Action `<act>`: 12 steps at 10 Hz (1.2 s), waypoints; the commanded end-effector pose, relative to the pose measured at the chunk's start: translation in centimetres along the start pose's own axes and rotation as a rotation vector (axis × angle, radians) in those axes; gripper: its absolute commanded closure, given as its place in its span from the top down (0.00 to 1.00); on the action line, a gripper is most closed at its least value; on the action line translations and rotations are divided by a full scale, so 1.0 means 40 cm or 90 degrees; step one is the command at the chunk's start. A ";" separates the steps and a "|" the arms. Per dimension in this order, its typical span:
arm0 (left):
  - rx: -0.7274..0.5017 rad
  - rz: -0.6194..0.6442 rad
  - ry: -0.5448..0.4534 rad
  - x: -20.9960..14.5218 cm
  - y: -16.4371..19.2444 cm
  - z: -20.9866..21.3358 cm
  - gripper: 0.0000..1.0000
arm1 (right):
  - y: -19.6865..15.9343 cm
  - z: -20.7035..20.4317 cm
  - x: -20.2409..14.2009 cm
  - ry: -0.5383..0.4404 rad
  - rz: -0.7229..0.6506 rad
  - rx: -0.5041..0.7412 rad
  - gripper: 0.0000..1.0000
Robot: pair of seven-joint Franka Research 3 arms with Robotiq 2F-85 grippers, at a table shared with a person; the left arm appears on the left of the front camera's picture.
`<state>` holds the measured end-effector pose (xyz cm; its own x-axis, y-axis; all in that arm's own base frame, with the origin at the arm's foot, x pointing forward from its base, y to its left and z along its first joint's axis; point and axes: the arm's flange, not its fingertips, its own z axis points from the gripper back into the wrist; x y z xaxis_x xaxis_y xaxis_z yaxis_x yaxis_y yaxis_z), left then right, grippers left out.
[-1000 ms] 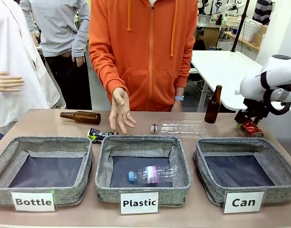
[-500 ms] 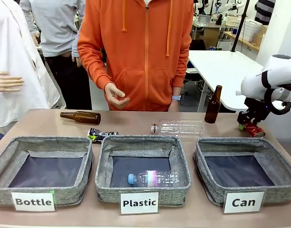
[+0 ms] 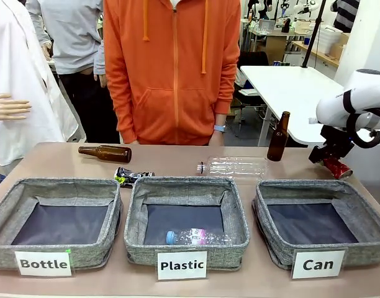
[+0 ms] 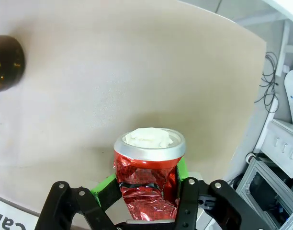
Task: Sort the can waste into the basket.
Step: Pick up the can waste from the table and place it in the right Fabric basket.
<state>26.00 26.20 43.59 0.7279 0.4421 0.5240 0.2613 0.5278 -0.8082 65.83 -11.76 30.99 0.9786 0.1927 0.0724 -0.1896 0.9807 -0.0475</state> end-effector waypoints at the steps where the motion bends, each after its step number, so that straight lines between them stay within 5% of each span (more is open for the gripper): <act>1: -0.011 -0.014 -0.010 0.005 0.000 0.002 1.00 | -0.009 0.027 0.005 0.002 0.003 -0.001 0.00; 3: -0.011 -0.014 -0.010 0.005 0.000 0.002 1.00 | -0.014 0.078 -0.016 -0.008 0.000 0.017 0.00; 6: -0.011 -0.014 -0.010 0.005 0.000 0.002 1.00 | 0.034 0.365 -0.205 -0.045 0.074 0.066 0.00; 9: -0.011 -0.014 -0.010 0.005 0.000 0.002 1.00 | 0.185 0.489 -0.446 -0.112 0.366 0.089 0.00; 12: -0.011 -0.014 -0.010 0.005 0.000 0.002 1.00 | 0.286 0.493 -0.572 -0.256 0.747 0.082 0.00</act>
<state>25.98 26.27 43.67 0.7268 0.4420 0.5257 0.2627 0.5283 -0.8074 40.17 -3.71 49.29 0.4339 0.8673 0.2439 -0.8716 0.4726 -0.1300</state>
